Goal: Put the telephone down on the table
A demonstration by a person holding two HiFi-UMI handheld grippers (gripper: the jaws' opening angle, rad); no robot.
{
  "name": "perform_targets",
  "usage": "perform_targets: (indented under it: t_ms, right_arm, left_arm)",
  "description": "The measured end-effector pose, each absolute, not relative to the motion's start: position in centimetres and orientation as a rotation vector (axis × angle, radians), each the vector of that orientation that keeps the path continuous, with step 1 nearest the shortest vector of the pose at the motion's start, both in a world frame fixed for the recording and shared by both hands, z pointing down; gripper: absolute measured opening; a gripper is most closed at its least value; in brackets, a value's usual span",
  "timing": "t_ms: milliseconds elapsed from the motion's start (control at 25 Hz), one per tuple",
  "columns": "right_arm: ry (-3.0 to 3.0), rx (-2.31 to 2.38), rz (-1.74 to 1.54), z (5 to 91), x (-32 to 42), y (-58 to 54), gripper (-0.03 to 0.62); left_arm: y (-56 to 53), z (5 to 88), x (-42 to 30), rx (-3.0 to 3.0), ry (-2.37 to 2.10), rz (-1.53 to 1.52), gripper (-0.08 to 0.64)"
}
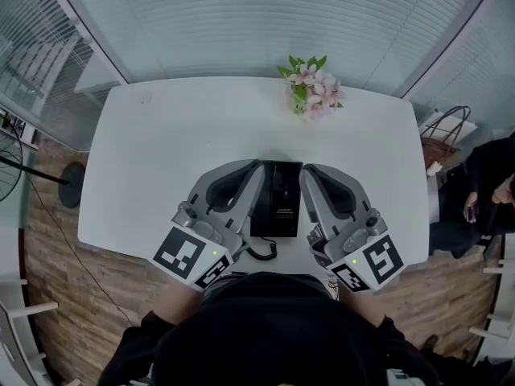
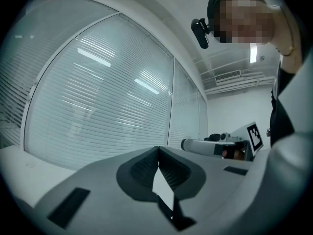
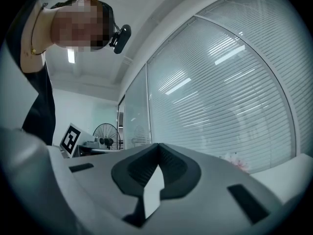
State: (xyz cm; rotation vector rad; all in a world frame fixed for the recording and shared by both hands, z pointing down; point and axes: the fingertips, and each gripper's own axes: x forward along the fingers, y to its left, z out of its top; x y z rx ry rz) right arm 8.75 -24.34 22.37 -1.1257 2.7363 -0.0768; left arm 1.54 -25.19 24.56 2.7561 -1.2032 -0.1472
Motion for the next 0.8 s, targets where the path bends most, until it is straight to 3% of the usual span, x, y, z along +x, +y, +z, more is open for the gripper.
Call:
perform_targets:
  t_ms: [800]
  right_arm:
    - [2.744,-1.135,-0.076,22.58,8.81,-24.71,0.005]
  left_arm:
    - [-25.69,24.7,2.06,2.771,-1.167,-0.141,0.014]
